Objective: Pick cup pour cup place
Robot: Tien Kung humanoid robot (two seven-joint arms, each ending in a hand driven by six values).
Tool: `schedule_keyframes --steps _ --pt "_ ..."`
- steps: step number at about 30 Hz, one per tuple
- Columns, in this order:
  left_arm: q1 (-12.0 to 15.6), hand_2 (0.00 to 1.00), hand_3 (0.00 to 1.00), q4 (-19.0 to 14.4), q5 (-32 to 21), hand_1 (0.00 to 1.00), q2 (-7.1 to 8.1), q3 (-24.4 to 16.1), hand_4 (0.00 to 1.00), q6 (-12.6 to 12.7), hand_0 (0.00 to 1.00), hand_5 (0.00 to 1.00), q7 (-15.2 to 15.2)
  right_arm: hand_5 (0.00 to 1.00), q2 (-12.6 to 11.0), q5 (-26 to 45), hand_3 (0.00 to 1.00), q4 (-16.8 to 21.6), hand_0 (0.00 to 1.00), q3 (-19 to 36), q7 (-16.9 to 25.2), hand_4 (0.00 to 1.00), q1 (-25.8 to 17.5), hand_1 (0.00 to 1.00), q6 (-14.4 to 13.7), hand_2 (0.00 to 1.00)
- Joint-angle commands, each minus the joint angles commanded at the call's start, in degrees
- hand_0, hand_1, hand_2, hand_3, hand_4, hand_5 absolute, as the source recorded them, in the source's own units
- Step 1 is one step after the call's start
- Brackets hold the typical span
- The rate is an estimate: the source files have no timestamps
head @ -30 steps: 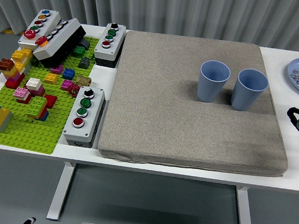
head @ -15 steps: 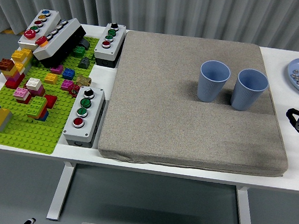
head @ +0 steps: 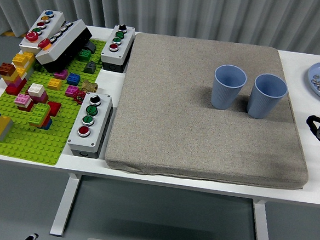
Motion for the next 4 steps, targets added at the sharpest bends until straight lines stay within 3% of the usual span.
schedule_keyframes --steps 4 --pt "0.0 0.885 0.805 0.0 0.1 0.808 -0.01 0.0 0.633 0.0 0.837 0.998 0.1 0.985 -0.1 0.0 0.841 0.1 0.963 0.3 0.0 0.749 0.0 0.847 0.0 0.869"
